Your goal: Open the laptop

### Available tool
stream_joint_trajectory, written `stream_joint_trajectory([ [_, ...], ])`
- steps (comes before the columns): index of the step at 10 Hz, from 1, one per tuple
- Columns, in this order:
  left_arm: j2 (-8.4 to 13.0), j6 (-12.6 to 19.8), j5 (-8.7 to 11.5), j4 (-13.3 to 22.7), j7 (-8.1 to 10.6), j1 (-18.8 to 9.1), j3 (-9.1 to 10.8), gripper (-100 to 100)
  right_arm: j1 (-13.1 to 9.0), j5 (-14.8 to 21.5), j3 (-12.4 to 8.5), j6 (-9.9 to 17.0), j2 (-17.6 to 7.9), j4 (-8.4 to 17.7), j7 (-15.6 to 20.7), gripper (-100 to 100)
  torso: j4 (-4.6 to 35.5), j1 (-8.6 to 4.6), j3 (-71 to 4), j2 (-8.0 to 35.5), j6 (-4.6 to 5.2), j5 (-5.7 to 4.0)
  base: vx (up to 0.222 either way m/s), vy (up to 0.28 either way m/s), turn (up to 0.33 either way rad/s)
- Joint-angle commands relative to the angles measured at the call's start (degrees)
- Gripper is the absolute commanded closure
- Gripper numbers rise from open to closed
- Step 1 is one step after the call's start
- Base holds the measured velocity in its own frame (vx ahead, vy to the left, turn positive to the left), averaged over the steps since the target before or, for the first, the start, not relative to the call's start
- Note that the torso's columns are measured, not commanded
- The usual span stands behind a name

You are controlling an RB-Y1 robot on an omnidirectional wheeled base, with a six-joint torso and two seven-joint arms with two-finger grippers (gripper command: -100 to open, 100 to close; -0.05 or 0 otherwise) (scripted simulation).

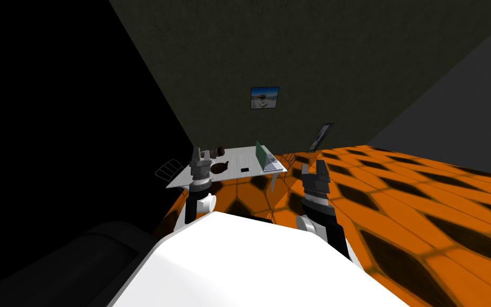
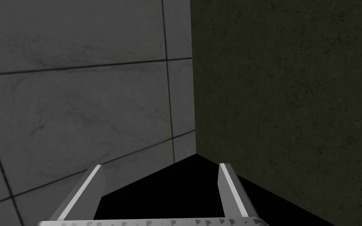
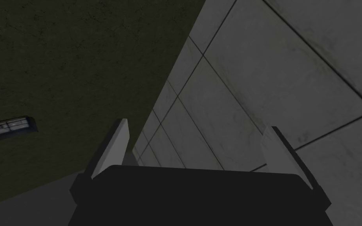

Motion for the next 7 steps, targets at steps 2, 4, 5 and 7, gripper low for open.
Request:
stream_joint_trajectory([
  [2,0.0,0.0,0.0,0.0,0.0,0.0,0.0,0,0.0,0.0,0.0,0.0,0.0,0.0,0.0,0,6.0,0.0,-12.0,5.97,0.0,0.0,0.0,0.0,0.0],
  [4,0.0,0.0,0.0,-0.01,0.0,0.0,0.0,0,0.0,0.0,0.0,0.0,0.0,-0.01,0.0,0,14.24,0.0,-28.5,14.22,0.0,0.0,0.0,0.0,0.0],
  [5,0.0,0.0,0.0,-0.01,0.0,0.0,0.0,0,0.0,0.0,0.0,0.0,0.0,-0.01,0.0,0,18.46,0.0,-36.92,18.45,0.0,0.0,0.0,0.0,0.0],
  [7,0.0,0.0,0.0,-0.01,0.0,0.0,0.0,0,0.0,0.0,0.0,-0.01,0.0,-0.02,0.0,0,26.91,0.0,-53.81,26.93,0.0,0.0,0.0,0.0,0.0],
])
